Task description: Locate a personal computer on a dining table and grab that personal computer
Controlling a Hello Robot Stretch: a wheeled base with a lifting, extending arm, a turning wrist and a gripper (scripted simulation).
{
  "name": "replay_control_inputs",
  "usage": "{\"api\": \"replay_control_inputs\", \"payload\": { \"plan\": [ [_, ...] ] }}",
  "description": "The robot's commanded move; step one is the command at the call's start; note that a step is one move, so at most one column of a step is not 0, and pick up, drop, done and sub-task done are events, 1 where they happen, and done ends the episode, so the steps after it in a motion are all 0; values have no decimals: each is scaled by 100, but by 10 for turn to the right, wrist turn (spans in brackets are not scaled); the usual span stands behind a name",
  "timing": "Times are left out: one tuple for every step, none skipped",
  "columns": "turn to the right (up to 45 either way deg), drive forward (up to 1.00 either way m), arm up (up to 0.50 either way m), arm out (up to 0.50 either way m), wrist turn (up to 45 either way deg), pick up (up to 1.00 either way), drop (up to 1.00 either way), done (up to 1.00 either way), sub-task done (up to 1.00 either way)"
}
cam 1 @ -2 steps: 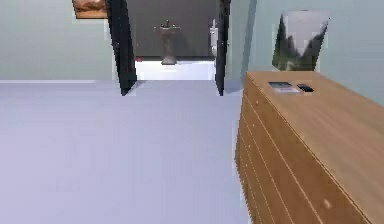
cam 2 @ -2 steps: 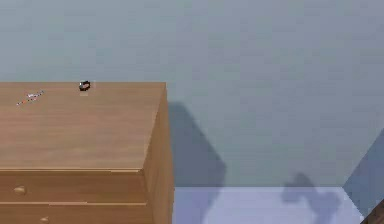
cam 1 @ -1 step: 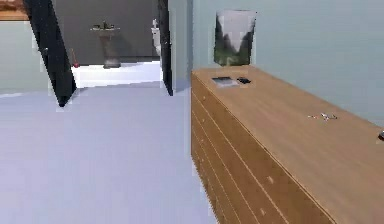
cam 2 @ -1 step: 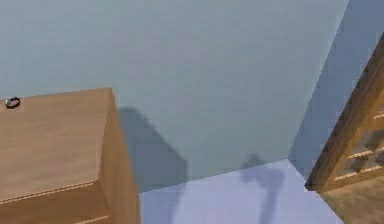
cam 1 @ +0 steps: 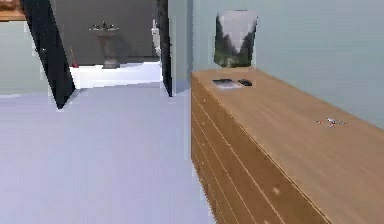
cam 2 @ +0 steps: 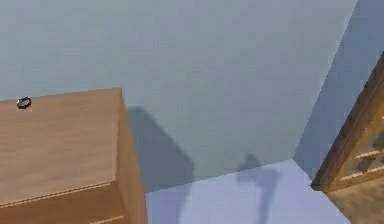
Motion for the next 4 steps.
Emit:
{"api": "replay_control_inputs", "payload": {
  "plan": [
    [-240,0,0,0,0,0,0,0,0],
    [0,100,0,0,0,0,0,0,0],
    [0,100,0,0,0,0,0,0,0],
    [0,100,0,0,0,0,0,0,0]
  ]
}}
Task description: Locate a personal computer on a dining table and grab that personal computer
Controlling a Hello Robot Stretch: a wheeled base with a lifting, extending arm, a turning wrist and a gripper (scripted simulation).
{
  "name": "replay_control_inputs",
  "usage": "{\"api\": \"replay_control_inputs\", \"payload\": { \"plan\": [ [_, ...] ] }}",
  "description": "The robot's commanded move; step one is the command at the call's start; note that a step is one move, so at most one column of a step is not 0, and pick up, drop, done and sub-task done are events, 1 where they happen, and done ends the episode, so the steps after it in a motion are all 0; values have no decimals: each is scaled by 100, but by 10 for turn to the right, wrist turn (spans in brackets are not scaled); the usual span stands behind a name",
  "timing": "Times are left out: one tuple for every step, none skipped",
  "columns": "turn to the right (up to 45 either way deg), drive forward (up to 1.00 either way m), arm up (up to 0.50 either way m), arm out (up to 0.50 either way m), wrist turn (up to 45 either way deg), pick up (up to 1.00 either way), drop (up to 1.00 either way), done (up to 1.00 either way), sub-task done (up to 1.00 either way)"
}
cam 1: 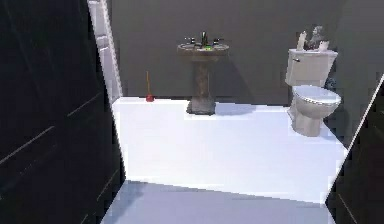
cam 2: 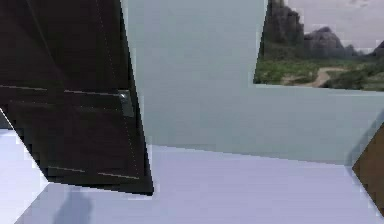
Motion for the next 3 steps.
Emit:
{"api": "replay_control_inputs", "payload": {
  "plan": [
    [-30,0,0,0,0,0,0,0,0],
    [0,100,0,0,0,0,0,0,0],
    [30,0,0,0,0,0,0,0,0]
  ]
}}
